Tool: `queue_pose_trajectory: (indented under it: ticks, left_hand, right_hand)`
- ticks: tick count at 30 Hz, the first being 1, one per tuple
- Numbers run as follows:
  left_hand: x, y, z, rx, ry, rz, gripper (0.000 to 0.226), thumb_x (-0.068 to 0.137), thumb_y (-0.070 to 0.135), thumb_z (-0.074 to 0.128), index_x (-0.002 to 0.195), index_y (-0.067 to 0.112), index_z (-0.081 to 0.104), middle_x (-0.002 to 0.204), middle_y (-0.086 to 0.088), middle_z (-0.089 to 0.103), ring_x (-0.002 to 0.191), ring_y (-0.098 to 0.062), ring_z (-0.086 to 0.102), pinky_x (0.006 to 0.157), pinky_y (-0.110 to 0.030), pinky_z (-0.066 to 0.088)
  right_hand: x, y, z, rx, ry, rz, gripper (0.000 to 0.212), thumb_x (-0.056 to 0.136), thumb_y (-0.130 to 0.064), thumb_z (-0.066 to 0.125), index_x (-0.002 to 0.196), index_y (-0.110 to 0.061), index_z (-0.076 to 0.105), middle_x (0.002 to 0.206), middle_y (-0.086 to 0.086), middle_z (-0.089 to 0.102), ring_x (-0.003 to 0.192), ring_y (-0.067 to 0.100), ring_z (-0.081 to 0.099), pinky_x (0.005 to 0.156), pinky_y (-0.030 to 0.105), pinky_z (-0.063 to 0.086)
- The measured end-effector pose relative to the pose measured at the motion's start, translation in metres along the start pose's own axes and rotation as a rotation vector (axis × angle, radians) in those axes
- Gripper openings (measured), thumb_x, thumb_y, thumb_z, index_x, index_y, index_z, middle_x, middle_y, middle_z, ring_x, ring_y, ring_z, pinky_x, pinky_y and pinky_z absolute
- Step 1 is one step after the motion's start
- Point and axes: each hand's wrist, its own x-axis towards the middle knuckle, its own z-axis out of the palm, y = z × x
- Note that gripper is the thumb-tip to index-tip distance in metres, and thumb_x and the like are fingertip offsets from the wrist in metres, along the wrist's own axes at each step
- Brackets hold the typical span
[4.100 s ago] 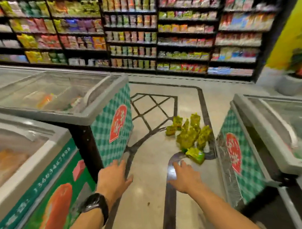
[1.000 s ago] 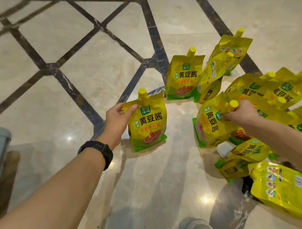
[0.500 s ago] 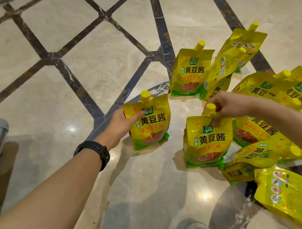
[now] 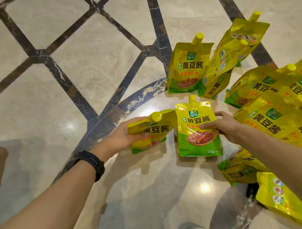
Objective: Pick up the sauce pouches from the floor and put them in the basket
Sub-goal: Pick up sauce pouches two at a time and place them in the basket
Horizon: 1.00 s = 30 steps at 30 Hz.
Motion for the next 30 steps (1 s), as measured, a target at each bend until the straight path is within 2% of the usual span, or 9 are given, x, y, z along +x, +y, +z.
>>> queue_pose_trajectory:
  ticks: [4, 7, 9, 12, 15, 19, 23, 26, 30]
  left_hand:
    - [0.009, 0.012, -0.009, 0.002, 0.035, -0.063, 0.042, 0.091, 0.017, 0.068, 0.133, 0.02, 0.061, 0.126, 0.002, 0.069, 0.108, -0.011, 0.068, 0.093, -0.022, 0.055]
    - [0.008, 0.004, -0.025, -0.149, -0.01, -0.206, 0.045, 0.083, 0.037, 0.072, 0.127, 0.031, 0.063, 0.124, 0.004, 0.071, 0.111, -0.017, 0.069, 0.101, -0.04, 0.052]
    - [0.003, -0.01, -0.03, -0.257, -0.041, -0.323, 0.044, 0.081, 0.042, 0.071, 0.123, 0.029, 0.066, 0.122, -0.001, 0.072, 0.114, -0.024, 0.068, 0.103, -0.045, 0.05]
    - [-0.006, -0.036, -0.022, -0.179, 0.072, -0.396, 0.034, 0.091, 0.036, 0.068, 0.123, 0.025, 0.066, 0.117, -0.003, 0.074, 0.11, -0.026, 0.07, 0.101, -0.05, 0.051]
    - [-0.011, -0.042, -0.011, -0.26, 0.216, -0.319, 0.042, 0.079, 0.013, 0.079, 0.12, 0.015, 0.069, 0.115, -0.008, 0.074, 0.103, -0.025, 0.072, 0.094, -0.043, 0.056]
    - [-0.015, -0.042, -0.01, -0.183, 0.135, -0.217, 0.049, 0.071, -0.005, 0.081, 0.113, 0.017, 0.069, 0.104, 0.003, 0.078, 0.096, -0.016, 0.073, 0.082, -0.025, 0.058]
    - [-0.01, -0.034, -0.019, -0.073, -0.001, -0.242, 0.059, 0.074, -0.004, 0.08, 0.124, 0.02, 0.062, 0.114, 0.002, 0.074, 0.099, -0.009, 0.071, 0.078, -0.019, 0.056]
    - [-0.009, -0.039, -0.015, -0.115, 0.195, -0.272, 0.063, 0.075, 0.001, 0.082, 0.13, 0.013, 0.055, 0.118, -0.003, 0.072, 0.101, -0.016, 0.07, 0.082, -0.028, 0.056]
    - [-0.014, -0.049, 0.0, -0.166, 0.441, -0.235, 0.054, 0.083, 0.008, 0.078, 0.127, 0.017, 0.047, 0.107, 0.006, 0.067, 0.089, -0.006, 0.065, 0.069, -0.022, 0.053]
  right_hand:
    - [-0.006, 0.004, 0.007, 0.0, -0.095, 0.106, 0.048, 0.068, -0.007, 0.086, 0.112, -0.009, 0.068, 0.103, 0.011, 0.074, 0.086, 0.026, 0.07, 0.068, 0.033, 0.055]
    - [-0.008, 0.009, 0.013, 0.004, -0.192, 0.095, 0.048, 0.071, -0.014, 0.086, 0.113, -0.024, 0.065, 0.107, 0.008, 0.075, 0.098, 0.03, 0.07, 0.086, 0.047, 0.056]
    - [-0.008, 0.008, 0.017, 0.044, -0.236, 0.079, 0.059, 0.065, -0.013, 0.086, 0.119, -0.019, 0.064, 0.108, 0.01, 0.075, 0.1, 0.033, 0.071, 0.093, 0.052, 0.054]
    - [-0.012, 0.011, 0.027, 0.162, -0.272, 0.115, 0.064, 0.06, -0.016, 0.081, 0.121, -0.006, 0.065, 0.107, 0.017, 0.074, 0.091, 0.032, 0.071, 0.087, 0.044, 0.057]
    - [-0.015, 0.018, 0.035, 0.196, -0.308, 0.089, 0.052, 0.071, -0.011, 0.079, 0.122, -0.009, 0.065, 0.108, 0.016, 0.075, 0.09, 0.031, 0.072, 0.08, 0.042, 0.06]
    - [-0.018, 0.017, 0.041, 0.126, -0.345, 0.003, 0.049, 0.075, -0.012, 0.08, 0.121, -0.019, 0.063, 0.107, 0.008, 0.076, 0.094, 0.028, 0.074, 0.077, 0.039, 0.061]
    - [-0.023, 0.009, 0.052, 0.047, -0.392, -0.036, 0.041, 0.082, -0.011, 0.076, 0.117, -0.024, 0.061, 0.102, 0.003, 0.077, 0.082, 0.02, 0.075, 0.067, 0.031, 0.061]
    - [-0.026, 0.02, 0.06, 0.094, -0.407, -0.025, 0.036, 0.084, -0.008, 0.073, 0.115, -0.023, 0.061, 0.104, 0.005, 0.076, 0.082, 0.022, 0.074, 0.07, 0.034, 0.061]
    - [-0.026, 0.03, 0.07, 0.212, -0.303, -0.049, 0.042, 0.083, -0.015, 0.075, 0.123, -0.015, 0.062, 0.111, 0.012, 0.074, 0.09, 0.029, 0.074, 0.074, 0.037, 0.06]
